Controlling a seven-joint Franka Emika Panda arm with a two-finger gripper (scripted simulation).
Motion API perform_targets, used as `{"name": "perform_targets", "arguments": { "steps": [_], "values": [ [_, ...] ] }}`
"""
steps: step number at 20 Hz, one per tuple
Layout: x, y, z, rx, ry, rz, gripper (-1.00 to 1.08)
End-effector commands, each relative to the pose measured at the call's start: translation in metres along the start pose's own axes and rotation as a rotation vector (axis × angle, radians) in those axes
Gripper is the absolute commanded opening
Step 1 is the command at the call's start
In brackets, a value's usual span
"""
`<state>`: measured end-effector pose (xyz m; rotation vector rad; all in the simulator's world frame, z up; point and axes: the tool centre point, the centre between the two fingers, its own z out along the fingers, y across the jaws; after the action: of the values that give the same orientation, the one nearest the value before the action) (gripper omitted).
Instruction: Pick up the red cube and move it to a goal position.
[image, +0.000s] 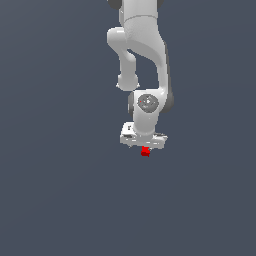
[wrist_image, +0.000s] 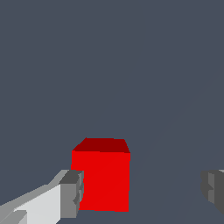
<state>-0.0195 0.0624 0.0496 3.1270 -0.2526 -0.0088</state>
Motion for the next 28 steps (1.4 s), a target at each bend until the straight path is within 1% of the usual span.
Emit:
{"name": "perform_targets", "arguments": {
  "steps": [1,7,14,15,28],
  "values": [
    [-0.002,-0.012,0.015,0.002,0.001,0.015,1.00],
    [-0.002,-0.029,0.031,0.005,0.005,0.032,1.00],
    [-0.001,-0.028,0.029,0.005,0.005,0.031,1.00],
    [-0.001,-0.028,0.029,0.005,0.005,0.031,-1.00],
    [-0.001,-0.027,0.027,0.005,0.005,0.031,-1.00]
  ]
}}
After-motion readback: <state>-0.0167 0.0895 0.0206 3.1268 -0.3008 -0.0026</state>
